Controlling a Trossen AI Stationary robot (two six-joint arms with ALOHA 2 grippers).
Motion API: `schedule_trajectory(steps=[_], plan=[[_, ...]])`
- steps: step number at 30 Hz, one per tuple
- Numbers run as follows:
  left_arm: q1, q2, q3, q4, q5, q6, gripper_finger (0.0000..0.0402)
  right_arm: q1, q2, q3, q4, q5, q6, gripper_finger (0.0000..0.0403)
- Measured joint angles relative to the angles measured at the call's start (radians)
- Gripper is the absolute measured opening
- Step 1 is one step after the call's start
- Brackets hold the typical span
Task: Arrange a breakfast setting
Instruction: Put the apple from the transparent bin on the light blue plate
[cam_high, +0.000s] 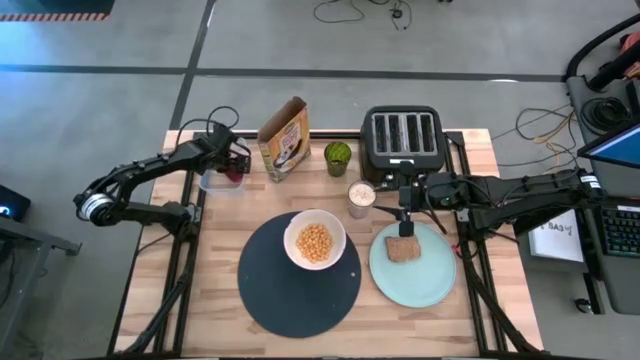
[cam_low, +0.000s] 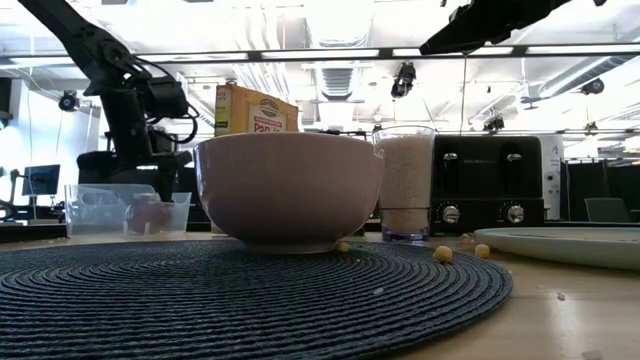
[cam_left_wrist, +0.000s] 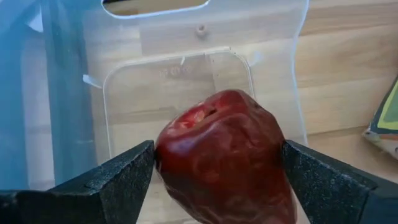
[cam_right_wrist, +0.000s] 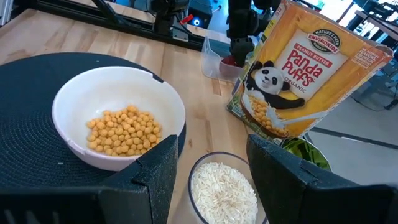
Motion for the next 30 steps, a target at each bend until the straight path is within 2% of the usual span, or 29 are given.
schedule_trajectory(steps=[6,13,19,30], plan=[[-0.001,0.002,-0.006,-0.013,0.0,0.013,0.0343,0.0,0.0,0.0,0.0,0.0,-0.001,0.0183],[-0.001,0.001,-0.008,-0.008,-0.003,0.019,0.0291,0.0,0.0,0.0,0.0,0.0,-0.001,0.0183],[-0.001,-0.003,0.007,-0.024,-0.005,0.023,0.0287,0.0,0.0,0.0,0.0,0.0,0.001,0.0183],[-0.001,-0.076,0.175,-0.191,-0.068,0.094,0.0287,0.0,0.0,0.0,0.0,0.0,0.009,0.0183]])
